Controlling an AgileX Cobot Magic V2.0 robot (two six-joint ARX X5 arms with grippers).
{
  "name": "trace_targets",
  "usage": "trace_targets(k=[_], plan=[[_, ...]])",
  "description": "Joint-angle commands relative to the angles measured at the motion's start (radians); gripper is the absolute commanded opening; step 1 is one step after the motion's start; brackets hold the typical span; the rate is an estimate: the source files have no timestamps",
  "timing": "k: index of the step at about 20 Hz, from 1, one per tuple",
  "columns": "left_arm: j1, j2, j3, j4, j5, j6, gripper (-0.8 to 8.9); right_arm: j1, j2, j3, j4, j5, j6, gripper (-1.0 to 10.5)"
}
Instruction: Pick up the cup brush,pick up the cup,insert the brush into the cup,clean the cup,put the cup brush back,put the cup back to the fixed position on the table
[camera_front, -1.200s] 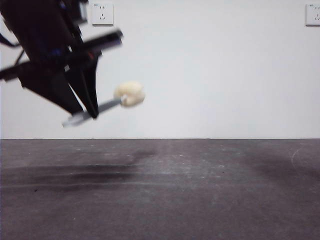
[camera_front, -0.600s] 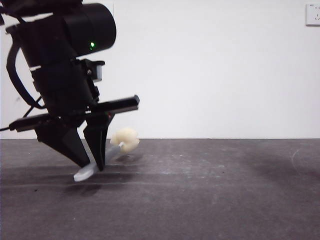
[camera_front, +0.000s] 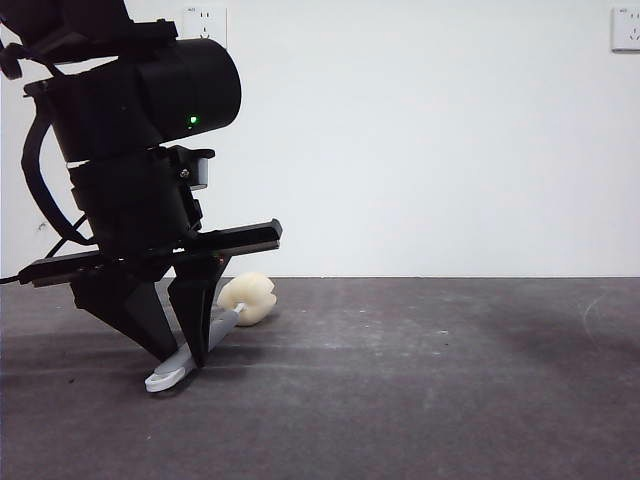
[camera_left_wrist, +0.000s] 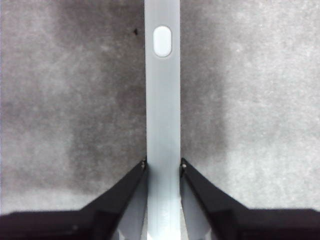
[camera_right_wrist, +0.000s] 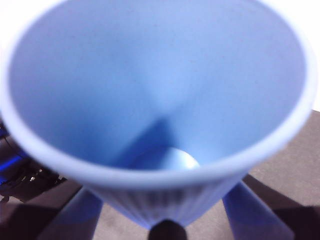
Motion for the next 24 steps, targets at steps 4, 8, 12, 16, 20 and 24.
trace_targets(k=[4,8,12,16,20,24], plan=[[-0.002,0.007,-0.010,-0.001,0.023,-0.011,4.39,0.001,0.000,0.002,-0.003,-0.002,0.011,-0.1],[-0.002,-0.056,-0.010,-0.003,0.023,0.035,4.40,0.001,0.001,0.002,-0.009,-0.002,0.009,-0.1],[-0.002,-0.234,-0.010,-0.007,0.023,0.100,4.40,0.000,0.061,-0.003,0.007,-0.008,-0.003,-0.1],[-0.005,-0.499,-0.010,-0.063,0.022,0.165,4.40,-0.024,0.179,-0.047,0.159,-0.072,-0.022,-0.1],[-0.004,-0.776,-0.010,-0.153,0.021,0.191,4.40,-0.080,0.290,-0.126,0.323,-0.125,-0.088,-0.1],[-0.004,-1.000,-0.010,-0.235,0.021,0.190,4.40,-0.147,0.404,-0.222,0.463,-0.164,-0.087,-0.1]])
